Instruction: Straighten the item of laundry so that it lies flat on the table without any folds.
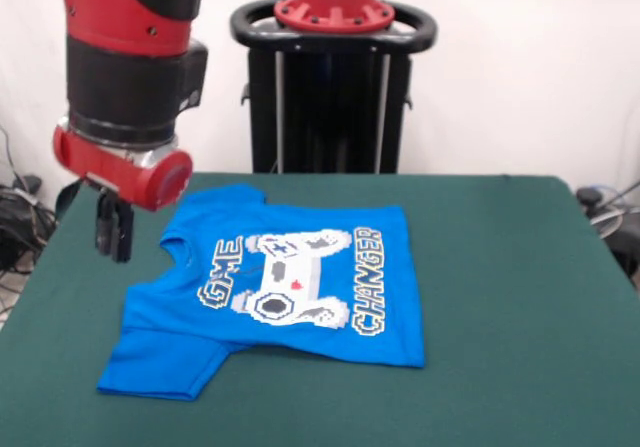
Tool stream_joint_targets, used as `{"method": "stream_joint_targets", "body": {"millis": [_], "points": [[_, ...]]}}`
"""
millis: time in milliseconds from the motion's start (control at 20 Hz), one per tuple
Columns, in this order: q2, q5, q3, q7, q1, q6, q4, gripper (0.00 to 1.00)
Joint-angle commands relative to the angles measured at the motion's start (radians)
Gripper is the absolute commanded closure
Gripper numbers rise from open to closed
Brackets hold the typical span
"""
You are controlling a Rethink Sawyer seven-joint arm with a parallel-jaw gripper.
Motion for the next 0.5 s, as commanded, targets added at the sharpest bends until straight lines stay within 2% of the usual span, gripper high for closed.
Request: {"method": "stream_joint_targets", "body": {"millis": [50,500], "points": [[-0.066,0.05,0.038,-0.018,0.018,0.068,0.185,1.0],[0.021,0.019,0.084,-0.127,-0.056,0.034,0.124,1.0]]}}
